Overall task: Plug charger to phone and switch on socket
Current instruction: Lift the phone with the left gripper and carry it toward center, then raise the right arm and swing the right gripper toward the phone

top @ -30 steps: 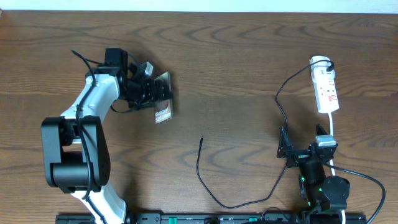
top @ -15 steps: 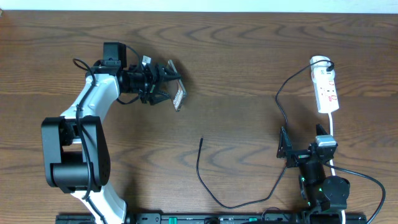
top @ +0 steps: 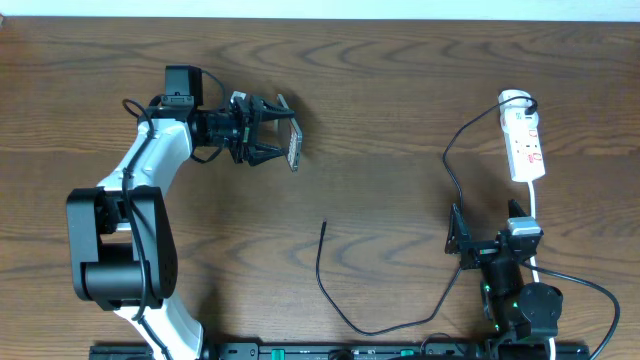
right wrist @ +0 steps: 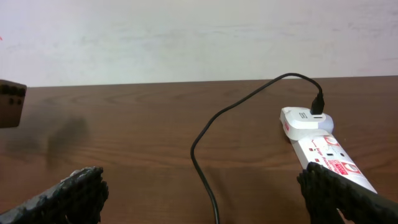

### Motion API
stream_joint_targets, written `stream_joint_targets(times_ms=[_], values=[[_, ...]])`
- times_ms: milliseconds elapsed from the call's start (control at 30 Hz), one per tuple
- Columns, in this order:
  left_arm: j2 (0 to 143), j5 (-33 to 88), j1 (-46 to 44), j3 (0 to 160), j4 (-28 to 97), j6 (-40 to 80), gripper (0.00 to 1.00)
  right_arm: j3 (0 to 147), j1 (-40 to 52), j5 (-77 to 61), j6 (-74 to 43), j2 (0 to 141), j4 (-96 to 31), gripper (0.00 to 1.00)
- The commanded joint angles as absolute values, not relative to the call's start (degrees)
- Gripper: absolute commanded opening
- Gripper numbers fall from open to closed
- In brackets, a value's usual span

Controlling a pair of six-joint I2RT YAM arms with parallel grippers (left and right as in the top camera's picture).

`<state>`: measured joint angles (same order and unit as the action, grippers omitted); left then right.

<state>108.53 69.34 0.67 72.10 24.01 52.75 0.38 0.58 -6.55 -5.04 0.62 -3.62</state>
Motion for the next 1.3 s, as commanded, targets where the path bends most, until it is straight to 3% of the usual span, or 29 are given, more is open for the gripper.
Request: stream_joint_targets(times_ms=[0, 500, 1267], values=[[107.66, 75.48, 1.02, 73.82, 23.81, 54.39, 0.07, 0.32, 0.03, -6.13, -5.54, 0.32, -3.84, 0.99], [107.66, 74.39, 1.72, 73.8, 21.47, 62.28, 0.07, 0.32, 0.03, -6.13, -5.54, 0.32, -3.86, 0.99], [107.66, 75.44, 1.72, 73.8, 21.45, 62.13, 0.07, 0.32, 0.03, -6.15, -5.54, 0.32, -3.81, 0.99]])
